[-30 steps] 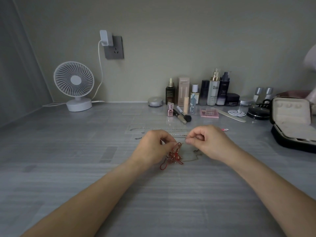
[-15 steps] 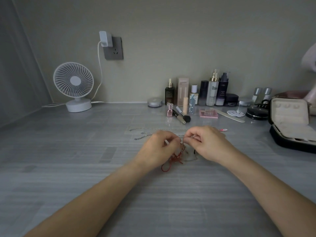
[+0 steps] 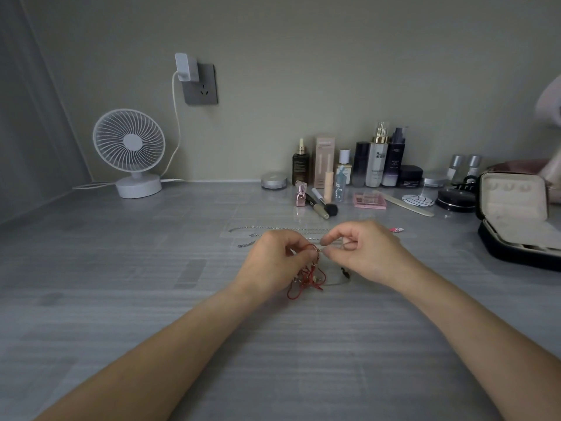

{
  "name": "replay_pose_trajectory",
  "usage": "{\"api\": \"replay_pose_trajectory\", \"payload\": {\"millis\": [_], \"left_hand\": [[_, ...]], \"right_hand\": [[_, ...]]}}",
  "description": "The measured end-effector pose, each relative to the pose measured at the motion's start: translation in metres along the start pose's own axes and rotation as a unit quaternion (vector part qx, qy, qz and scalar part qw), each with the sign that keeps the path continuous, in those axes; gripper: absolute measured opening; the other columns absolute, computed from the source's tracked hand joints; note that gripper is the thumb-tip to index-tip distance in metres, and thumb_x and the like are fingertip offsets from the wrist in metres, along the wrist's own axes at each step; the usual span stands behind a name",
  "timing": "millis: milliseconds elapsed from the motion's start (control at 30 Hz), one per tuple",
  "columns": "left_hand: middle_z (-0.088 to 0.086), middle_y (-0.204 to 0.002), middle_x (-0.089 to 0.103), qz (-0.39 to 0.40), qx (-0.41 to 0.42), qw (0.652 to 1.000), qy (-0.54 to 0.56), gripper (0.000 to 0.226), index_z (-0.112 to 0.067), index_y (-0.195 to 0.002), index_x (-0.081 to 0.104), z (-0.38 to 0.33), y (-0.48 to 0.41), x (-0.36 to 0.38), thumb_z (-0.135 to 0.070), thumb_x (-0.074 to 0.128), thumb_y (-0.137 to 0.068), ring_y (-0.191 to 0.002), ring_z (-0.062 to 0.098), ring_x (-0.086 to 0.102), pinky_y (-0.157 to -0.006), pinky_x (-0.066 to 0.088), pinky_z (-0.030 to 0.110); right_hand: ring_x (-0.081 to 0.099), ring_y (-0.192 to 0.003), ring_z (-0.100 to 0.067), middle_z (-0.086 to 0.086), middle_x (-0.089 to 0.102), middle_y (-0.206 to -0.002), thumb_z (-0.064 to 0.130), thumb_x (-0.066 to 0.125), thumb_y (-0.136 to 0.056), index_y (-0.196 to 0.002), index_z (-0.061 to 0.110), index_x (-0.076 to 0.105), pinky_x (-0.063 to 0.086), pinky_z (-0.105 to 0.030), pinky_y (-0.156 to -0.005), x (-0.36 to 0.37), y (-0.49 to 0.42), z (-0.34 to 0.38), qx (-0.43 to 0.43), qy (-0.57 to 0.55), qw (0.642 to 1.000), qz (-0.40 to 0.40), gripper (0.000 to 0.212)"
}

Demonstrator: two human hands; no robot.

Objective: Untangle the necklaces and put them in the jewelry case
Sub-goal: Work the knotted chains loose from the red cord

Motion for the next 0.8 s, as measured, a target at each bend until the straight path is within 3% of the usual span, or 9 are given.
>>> {"api": "replay_pose_trajectory", "payload": {"millis": [133,333,467,600,733,800], "left_hand": [[-0.012,-0.069,0.065,0.000,0.008,1.000,-0.007,0.006,-0.024,-0.076,0.068,0.0017,0.0003,-0.0002,-0.022,0.068,-0.081,-0.056,-0.004,0.052,-0.056,0.041,0.010],[-0.013,-0.065,0.061,-0.015,0.006,1.000,-0.019,0.018,-0.032,-0.066,0.059,0.0014,-0.0014,0.0006,-0.026,0.064,-0.082,-0.055,-0.003,0.051,-0.057,0.044,0.016],[-0.013,-0.065,0.059,-0.007,0.000,1.000,-0.030,0.018,-0.031,-0.066,0.057,0.0021,-0.0017,0.0001,-0.023,0.063,-0.082,-0.055,-0.001,0.050,-0.056,0.042,0.015],[-0.014,-0.080,0.052,-0.057,0.000,0.998,-0.026,0.015,-0.031,-0.084,0.052,0.0017,-0.0003,-0.0059,-0.022,0.064,-0.082,-0.069,0.004,0.049,-0.061,0.038,0.016],[-0.015,-0.084,0.055,-0.039,0.028,0.998,-0.051,0.008,-0.034,-0.075,0.060,-0.0050,0.0044,-0.0039,-0.031,0.066,-0.080,-0.079,0.001,0.048,-0.072,0.041,0.021],[-0.010,-0.092,0.058,-0.019,0.013,0.998,-0.056,0.003,-0.032,-0.081,0.066,-0.0059,0.0060,0.0004,-0.033,0.068,-0.079,-0.087,0.005,0.050,-0.079,0.043,0.026]], "right_hand": [[0.031,-0.034,-0.008,0.007,0.034,-0.032,0.029,0.068,-0.080,-0.074,0.026,0.068,0.022,-0.021,-0.041,0.0053,-0.0002,0.0014,-0.016,0.001,1.000,0.003,0.007],[0.044,-0.040,-0.001,0.012,0.048,-0.045,0.026,0.064,-0.083,-0.075,0.027,0.067,0.035,-0.020,-0.048,0.0053,-0.0013,-0.0018,-0.003,0.014,1.000,-0.012,0.008],[0.040,-0.036,-0.002,0.018,0.046,-0.035,0.024,0.061,-0.085,-0.074,0.027,0.063,0.036,-0.018,-0.048,0.0059,-0.0014,-0.0031,-0.004,0.009,1.000,-0.006,0.011],[0.045,-0.041,0.006,0.026,0.049,-0.040,0.024,0.058,-0.088,-0.076,0.023,0.064,0.033,-0.006,-0.045,0.0034,-0.0011,-0.0037,-0.002,-0.015,1.000,0.002,0.013],[0.045,-0.044,0.002,0.015,0.051,-0.044,0.024,0.057,-0.089,-0.079,0.019,0.066,0.034,-0.009,-0.046,0.0046,-0.0010,-0.0030,-0.008,-0.014,1.000,0.001,0.014],[0.044,-0.048,-0.001,0.010,0.051,-0.051,0.023,0.056,-0.089,-0.081,0.019,0.067,0.033,-0.011,-0.048,0.0051,-0.0012,-0.0021,-0.011,-0.011,1.000,-0.001,0.014]]}}
Point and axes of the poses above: each hand's wrist, its own y-axis away from the middle knuckle, its own x-axis out of the palm, z = x × y, the point moved 2 cm from there along -y, towards the middle knuckle
